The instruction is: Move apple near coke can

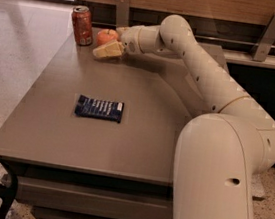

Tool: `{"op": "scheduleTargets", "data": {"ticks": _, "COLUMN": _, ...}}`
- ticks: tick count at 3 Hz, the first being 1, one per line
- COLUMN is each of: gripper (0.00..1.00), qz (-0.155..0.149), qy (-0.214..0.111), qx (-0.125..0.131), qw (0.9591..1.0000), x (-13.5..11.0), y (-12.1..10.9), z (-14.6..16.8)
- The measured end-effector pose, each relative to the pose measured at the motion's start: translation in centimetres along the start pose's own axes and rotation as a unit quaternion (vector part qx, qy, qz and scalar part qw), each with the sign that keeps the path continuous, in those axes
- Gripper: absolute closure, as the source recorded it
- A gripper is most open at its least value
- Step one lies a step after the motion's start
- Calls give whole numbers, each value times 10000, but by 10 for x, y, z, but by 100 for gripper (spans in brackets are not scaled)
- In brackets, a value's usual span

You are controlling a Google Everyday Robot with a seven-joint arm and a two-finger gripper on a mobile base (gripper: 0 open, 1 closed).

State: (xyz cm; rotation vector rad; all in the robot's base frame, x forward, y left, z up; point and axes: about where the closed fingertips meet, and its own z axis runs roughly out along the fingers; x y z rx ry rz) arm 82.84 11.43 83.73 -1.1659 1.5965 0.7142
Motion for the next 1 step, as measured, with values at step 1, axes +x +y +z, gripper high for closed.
{"op": "scheduleTargets", "data": {"ticks": 1, "gripper": 0, "qz": 0, "qy": 0, "qx": 0, "qw": 10000, "x": 0, "y": 0, "z": 0}}
